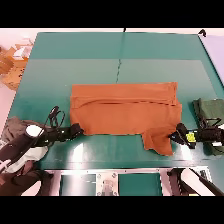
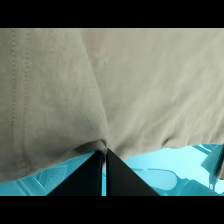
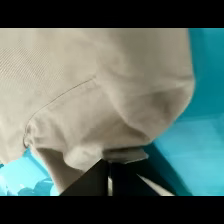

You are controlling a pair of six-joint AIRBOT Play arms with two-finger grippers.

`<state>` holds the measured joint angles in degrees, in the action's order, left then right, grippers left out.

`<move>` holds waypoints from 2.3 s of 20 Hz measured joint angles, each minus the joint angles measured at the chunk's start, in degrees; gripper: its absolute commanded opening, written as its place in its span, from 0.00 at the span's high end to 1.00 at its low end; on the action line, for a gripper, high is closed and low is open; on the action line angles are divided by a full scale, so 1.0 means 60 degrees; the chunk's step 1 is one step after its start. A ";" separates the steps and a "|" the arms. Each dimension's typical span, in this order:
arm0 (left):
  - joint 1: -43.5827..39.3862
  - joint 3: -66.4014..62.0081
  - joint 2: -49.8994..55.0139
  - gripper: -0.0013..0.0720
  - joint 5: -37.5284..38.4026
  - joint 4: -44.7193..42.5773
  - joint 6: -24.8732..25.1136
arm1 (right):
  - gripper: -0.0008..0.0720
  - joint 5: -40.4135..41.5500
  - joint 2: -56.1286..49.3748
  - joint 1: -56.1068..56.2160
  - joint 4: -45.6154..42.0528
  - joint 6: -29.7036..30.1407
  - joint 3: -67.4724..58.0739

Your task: Fold the shirts.

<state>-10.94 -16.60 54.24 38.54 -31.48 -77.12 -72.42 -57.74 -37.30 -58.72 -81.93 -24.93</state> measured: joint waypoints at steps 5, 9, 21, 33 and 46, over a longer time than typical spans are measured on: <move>0.0029 -0.0015 -0.0051 0.00 0.0237 0.0011 -0.0208 | 0.48 -0.0091 0.0066 0.0000 -0.0029 -0.0066 -0.0011; 0.0036 -0.0011 -0.0051 0.00 0.0331 0.0076 -0.0386 | 0.48 -0.0084 0.0076 0.0000 -0.0044 -0.0076 -0.0011; 0.0025 -0.0004 -0.0058 0.16 0.1902 0.0270 -0.0896 | 0.48 -0.0080 0.0076 0.0000 -0.0047 -0.0091 -0.0011; -0.0095 0.0874 -0.3253 0.17 0.0914 -0.2299 -0.6149 | 0.48 0.0550 0.0076 0.0000 0.0437 -0.0095 -0.0011; -0.3916 0.0900 0.0623 0.83 -0.6794 -0.1501 -1.0142 | 0.35 0.0313 0.0076 0.0000 0.0539 -0.0091 -0.0015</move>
<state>-34.44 -11.20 57.98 -2.22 -40.49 -137.97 -70.54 -57.28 -37.30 -55.48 -82.48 -25.02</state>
